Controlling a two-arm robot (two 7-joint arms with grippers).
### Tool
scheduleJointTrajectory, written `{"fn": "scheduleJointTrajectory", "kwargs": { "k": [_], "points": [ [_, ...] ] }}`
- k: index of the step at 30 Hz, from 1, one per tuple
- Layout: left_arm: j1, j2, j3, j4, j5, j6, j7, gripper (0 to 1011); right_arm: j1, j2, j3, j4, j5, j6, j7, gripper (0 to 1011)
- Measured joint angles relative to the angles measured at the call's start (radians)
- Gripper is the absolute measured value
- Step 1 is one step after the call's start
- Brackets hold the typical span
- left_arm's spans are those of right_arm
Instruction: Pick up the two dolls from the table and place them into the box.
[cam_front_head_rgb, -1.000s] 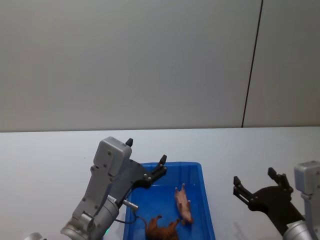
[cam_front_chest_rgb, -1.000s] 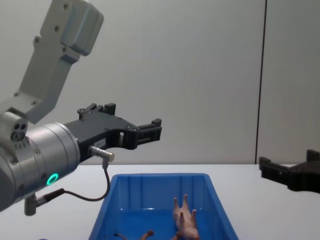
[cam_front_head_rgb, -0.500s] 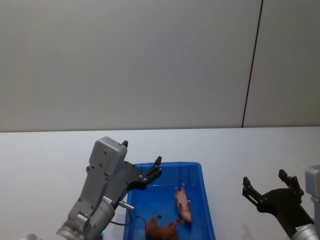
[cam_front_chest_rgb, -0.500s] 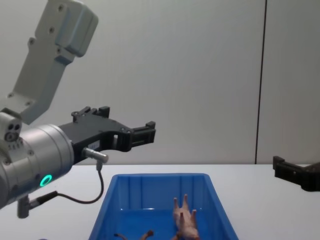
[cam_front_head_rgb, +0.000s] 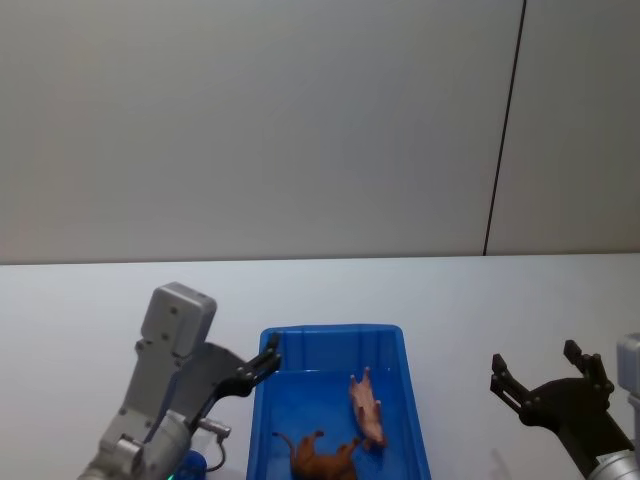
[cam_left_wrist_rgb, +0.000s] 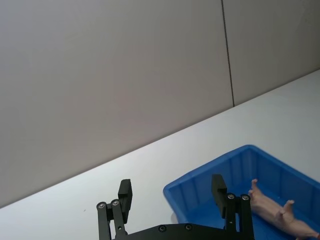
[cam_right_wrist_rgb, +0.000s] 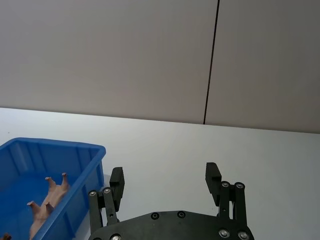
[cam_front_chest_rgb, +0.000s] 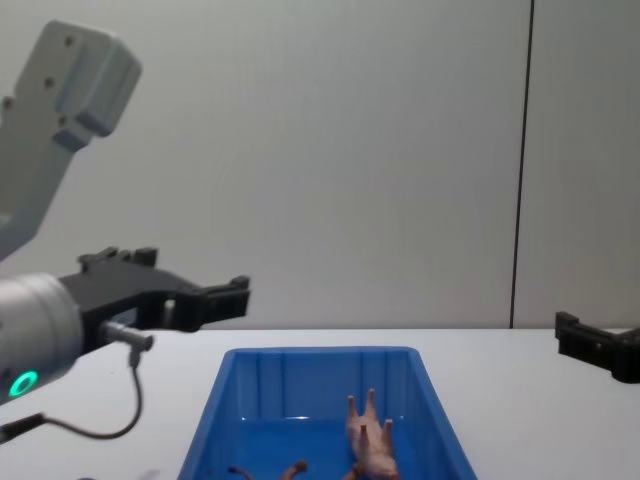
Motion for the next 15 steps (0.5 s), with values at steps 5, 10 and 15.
{"fn": "scheduleJointTrajectory", "kwargs": {
  "k": [5,10,15],
  "points": [
    [0.031,0.028,-0.013,-0.02,-0.025,0.028,0.034,1001,-0.002,0.001,0.0,-0.002,0.001,0.0,-0.002,1001],
    [0.062,0.052,-0.024,-0.035,-0.045,0.044,0.058,1002,-0.002,0.001,0.001,-0.003,0.001,0.0,-0.004,1001],
    [0.086,0.069,-0.031,-0.044,-0.062,0.056,0.073,1002,-0.003,0.001,0.001,-0.003,0.001,0.0,-0.004,1001]
  ]
}}
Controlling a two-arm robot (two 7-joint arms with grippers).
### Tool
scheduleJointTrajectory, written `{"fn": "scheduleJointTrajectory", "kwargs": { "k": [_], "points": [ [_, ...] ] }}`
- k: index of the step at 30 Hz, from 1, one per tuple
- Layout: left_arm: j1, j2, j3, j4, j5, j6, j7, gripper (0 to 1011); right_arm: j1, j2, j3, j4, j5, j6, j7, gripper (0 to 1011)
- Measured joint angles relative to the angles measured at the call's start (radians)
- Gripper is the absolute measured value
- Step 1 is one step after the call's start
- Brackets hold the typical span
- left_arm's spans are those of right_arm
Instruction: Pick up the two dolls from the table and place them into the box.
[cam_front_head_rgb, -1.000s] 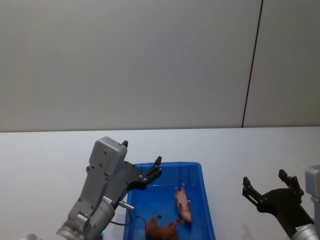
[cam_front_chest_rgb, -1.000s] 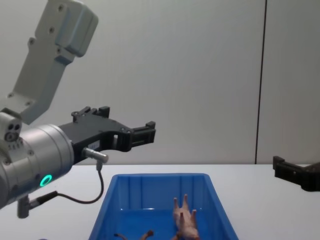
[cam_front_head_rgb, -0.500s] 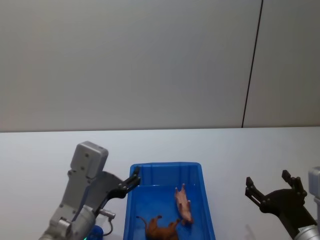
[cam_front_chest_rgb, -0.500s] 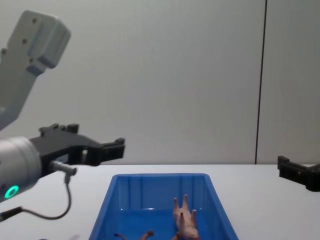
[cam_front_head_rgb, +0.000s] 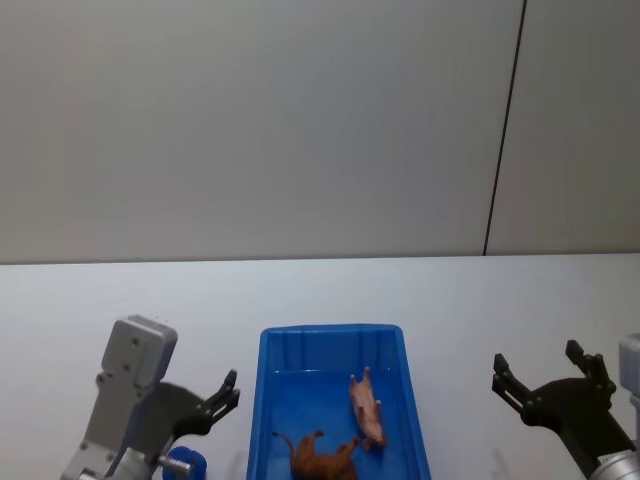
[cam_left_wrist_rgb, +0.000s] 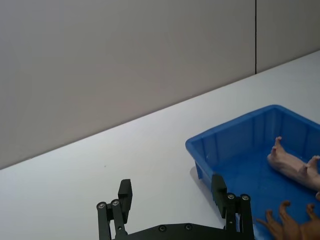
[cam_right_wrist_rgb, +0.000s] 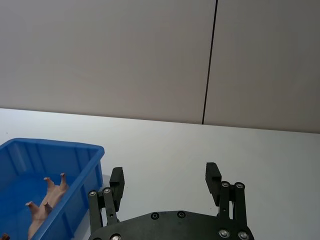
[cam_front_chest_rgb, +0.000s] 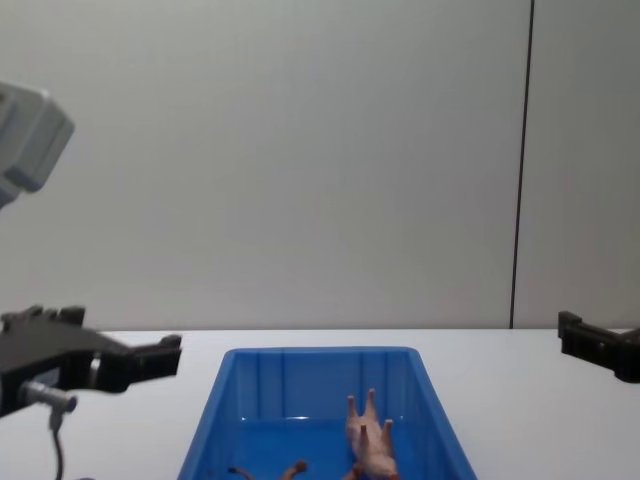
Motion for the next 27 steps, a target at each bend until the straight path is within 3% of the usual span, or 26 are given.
{"fn": "scheduleJointTrajectory", "kwargs": {
  "k": [10,27],
  "points": [
    [0.043,0.023,-0.01,-0.004,-0.03,0.024,0.01,1001,-0.001,0.001,0.0,-0.001,0.0,0.0,-0.001,1001],
    [0.066,0.019,-0.011,0.044,-0.057,0.06,-0.029,1001,-0.001,0.001,0.0,-0.002,0.0,0.0,-0.002,1001]
  ]
}}
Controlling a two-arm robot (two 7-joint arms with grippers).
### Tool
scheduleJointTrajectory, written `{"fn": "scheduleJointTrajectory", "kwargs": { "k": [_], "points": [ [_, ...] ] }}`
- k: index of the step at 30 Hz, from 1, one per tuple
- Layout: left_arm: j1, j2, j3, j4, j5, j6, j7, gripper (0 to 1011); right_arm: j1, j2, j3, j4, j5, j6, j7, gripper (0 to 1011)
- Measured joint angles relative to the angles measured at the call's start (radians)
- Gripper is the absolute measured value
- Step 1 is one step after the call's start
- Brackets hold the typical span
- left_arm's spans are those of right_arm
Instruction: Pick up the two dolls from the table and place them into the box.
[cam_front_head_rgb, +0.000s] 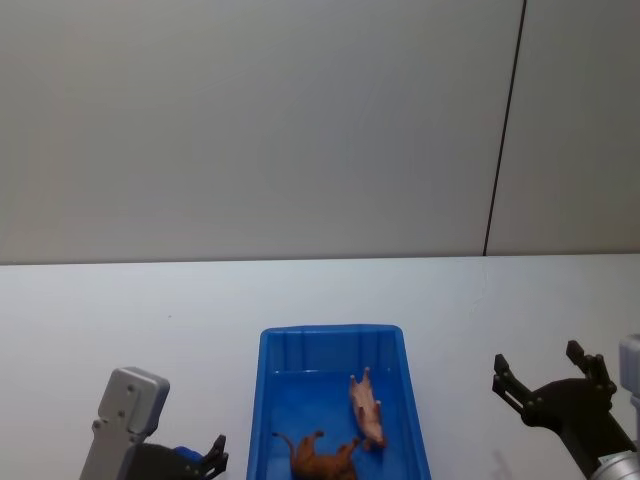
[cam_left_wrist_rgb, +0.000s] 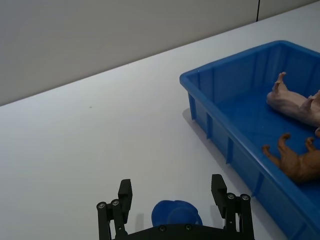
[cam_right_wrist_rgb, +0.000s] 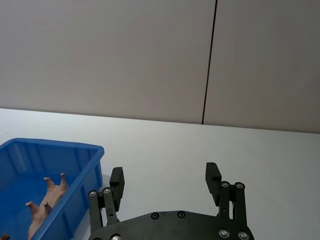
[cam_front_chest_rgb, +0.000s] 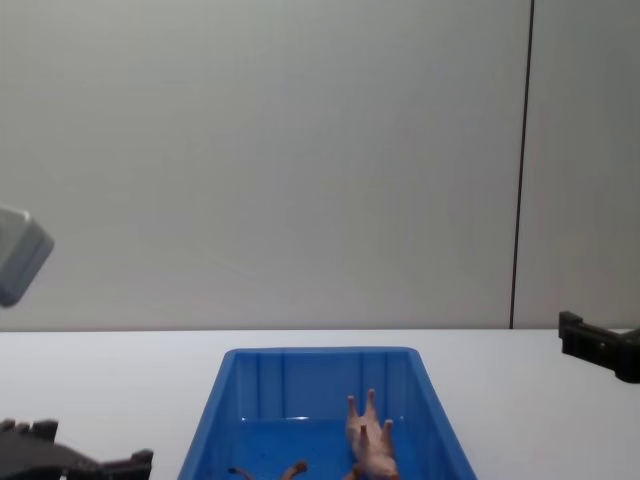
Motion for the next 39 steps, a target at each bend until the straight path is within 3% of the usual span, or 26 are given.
{"fn": "scheduleJointTrajectory", "kwargs": {
  "k": [7,15,19,39],
  "points": [
    [0.006,-0.004,-0.002,0.025,-0.013,0.009,-0.008,916,0.0,0.0,0.0,0.0,0.0,0.0,0.0,1001],
    [0.016,-0.006,-0.009,0.043,-0.033,0.008,0.002,705,0.0,0.0,0.0,0.0,0.0,0.0,0.0,1001],
    [0.025,-0.006,-0.012,0.045,-0.041,-0.004,0.012,546,0.0,0.0,0.0,0.0,0.0,0.0,0.0,1001],
    [0.062,-0.004,-0.025,0.044,-0.054,-0.114,0.022,353,0.0,0.0,0.0,0.0,0.0,0.0,0.0,1001]
  ]
}}
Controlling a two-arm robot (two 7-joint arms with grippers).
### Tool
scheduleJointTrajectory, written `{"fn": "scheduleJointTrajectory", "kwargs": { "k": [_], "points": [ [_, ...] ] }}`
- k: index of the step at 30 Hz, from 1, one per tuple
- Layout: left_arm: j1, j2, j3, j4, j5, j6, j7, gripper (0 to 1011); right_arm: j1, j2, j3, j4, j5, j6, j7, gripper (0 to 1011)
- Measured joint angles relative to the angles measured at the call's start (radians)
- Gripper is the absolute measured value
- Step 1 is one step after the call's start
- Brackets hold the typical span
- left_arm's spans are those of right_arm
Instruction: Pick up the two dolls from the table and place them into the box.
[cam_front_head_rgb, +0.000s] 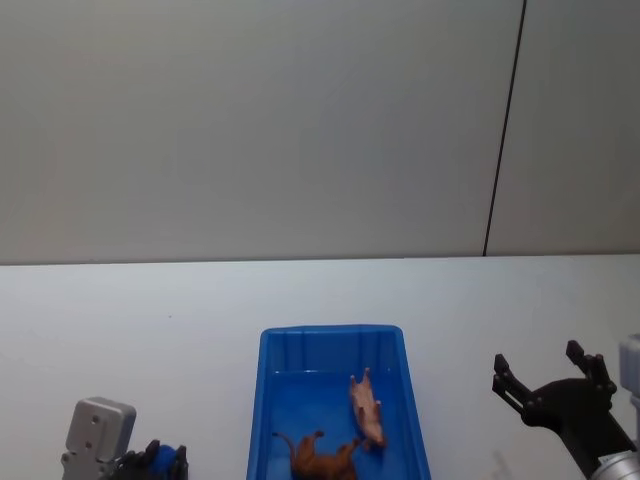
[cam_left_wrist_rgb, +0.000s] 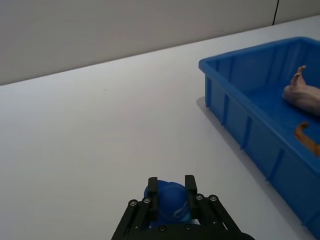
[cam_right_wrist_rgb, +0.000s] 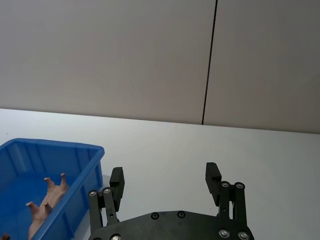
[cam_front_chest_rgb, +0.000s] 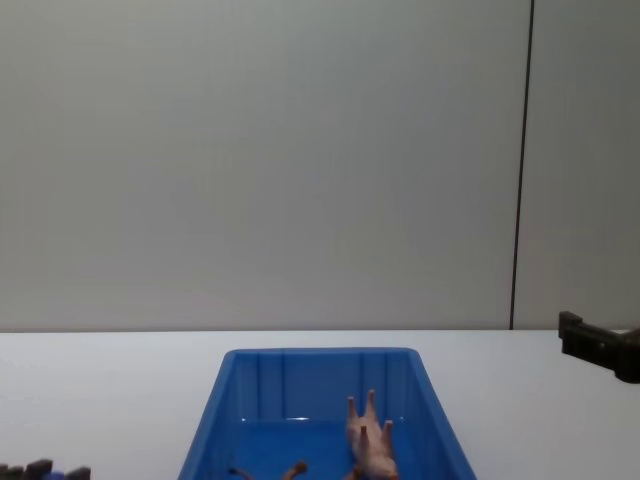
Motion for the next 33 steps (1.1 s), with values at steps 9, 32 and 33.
{"fn": "scheduleJointTrajectory", "kwargs": {
  "k": [9,32,33],
  "points": [
    [0.002,-0.002,-0.007,-0.019,0.022,-0.088,-0.031,234,0.0,0.0,0.0,0.0,0.0,0.0,0.0,1001],
    [-0.071,-0.039,-0.019,-0.027,0.061,-0.217,-0.251,119,0.0,0.0,0.0,0.0,0.0,0.0,0.0,1001],
    [-0.071,-0.039,-0.019,-0.027,0.061,-0.217,-0.251,113,0.0,0.0,0.0,0.0,0.0,0.0,0.0,1001]
  ]
}}
